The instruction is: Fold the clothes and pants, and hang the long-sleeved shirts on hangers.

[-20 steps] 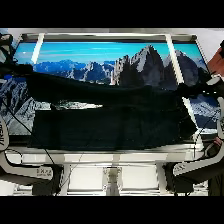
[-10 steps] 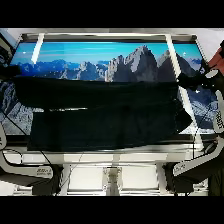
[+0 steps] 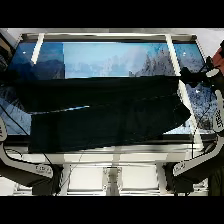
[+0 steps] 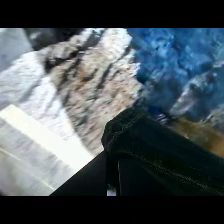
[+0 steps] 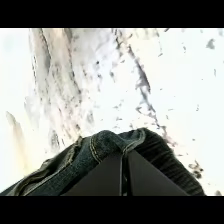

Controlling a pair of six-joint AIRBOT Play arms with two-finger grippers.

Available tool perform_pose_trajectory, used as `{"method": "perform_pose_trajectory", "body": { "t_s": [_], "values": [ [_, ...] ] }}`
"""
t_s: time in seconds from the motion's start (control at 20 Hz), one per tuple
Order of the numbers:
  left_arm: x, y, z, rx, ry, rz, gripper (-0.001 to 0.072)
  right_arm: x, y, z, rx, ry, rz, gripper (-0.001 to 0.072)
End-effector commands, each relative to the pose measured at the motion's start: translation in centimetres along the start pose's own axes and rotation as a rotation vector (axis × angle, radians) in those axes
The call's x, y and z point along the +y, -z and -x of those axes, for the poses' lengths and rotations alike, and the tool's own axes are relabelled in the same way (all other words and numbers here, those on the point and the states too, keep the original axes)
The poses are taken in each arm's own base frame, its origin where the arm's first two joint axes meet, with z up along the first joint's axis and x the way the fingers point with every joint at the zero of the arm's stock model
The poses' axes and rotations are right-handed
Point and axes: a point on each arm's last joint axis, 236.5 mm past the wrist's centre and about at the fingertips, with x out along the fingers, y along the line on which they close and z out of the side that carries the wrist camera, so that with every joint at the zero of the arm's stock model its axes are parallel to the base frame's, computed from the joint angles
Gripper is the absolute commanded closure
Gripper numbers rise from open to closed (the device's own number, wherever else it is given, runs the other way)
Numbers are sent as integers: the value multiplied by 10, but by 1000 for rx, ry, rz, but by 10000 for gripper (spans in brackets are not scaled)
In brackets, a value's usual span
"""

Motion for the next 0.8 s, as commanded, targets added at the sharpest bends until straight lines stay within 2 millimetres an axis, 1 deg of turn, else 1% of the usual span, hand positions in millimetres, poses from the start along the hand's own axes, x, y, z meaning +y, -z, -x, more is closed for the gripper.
{"method": "perform_pose_trajectory", "body": {
  "t_s": [0.0, 0.15, 0.25, 0.35, 0.45, 0.55, 0.65, 0.7, 0.75],
  "values": [
    [-23, -17, -30, -58, 66, 20, 685, 12, 13, -21, 16, -19, 1, 686],
    [-32, -36, -46, -132, 91, 56, 685, 17, 14, -35, -5, -23, 1, 685],
    [-41, -49, -53, -186, 122, 63, 685, 15, 15, -39, -5, -22, -7, 685],
    [-49, -55, -61, -213, 136, 59, 685, 14, 16, -42, -5, -22, -13, 685],
    [-50, -50, -73, -192, 131, 55, 685, 15, 10, -42, -30, -30, -32, 685],
    [-43, -42, -87, -156, 120, 99, 684, 13, 1, -41, -66, -26, -90, 685],
    [-37, -39, -97, -140, 113, 117, 672, 13, -4, -41, -85, -26, -101, 685],
    [-35, -39, -100, -140, 111, 119, 641, 13, -3, -41, -82, -25, -99, 685],
    [-35, -39, -102, -142, 111, 120, 573, 13, -1, -41, -75, -25, -99, 684]
  ]
}}
